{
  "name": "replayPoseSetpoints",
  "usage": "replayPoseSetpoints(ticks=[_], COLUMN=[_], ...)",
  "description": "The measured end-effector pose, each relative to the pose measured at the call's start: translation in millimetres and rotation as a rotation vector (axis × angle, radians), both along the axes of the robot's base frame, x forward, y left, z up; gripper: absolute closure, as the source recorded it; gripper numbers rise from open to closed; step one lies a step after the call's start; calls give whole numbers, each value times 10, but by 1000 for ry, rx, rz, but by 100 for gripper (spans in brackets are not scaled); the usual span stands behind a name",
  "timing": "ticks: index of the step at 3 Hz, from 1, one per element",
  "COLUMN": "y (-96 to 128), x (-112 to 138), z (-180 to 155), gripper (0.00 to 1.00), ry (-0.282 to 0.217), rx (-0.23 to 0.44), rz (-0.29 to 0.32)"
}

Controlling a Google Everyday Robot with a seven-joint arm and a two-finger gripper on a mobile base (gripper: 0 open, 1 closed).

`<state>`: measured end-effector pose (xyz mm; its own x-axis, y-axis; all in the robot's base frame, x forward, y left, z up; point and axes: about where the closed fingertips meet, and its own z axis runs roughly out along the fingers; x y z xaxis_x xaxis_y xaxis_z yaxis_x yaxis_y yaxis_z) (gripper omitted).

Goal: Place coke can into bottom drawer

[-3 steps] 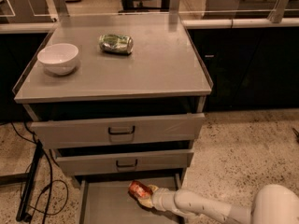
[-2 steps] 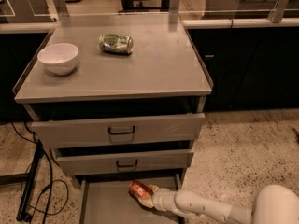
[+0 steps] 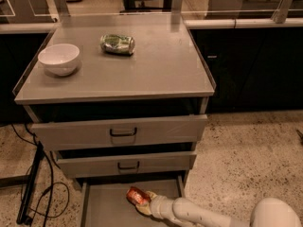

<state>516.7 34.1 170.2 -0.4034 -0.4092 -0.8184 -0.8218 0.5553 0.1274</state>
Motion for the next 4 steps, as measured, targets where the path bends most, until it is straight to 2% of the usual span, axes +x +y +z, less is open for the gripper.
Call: replayPoseSetpoints(ticks=[2, 4], y=[43, 44], x=[-39, -39], z=[-249, -249], gripper=[100, 57], ry=[-22, -21], rx=[4, 4], rz=[3, 3])
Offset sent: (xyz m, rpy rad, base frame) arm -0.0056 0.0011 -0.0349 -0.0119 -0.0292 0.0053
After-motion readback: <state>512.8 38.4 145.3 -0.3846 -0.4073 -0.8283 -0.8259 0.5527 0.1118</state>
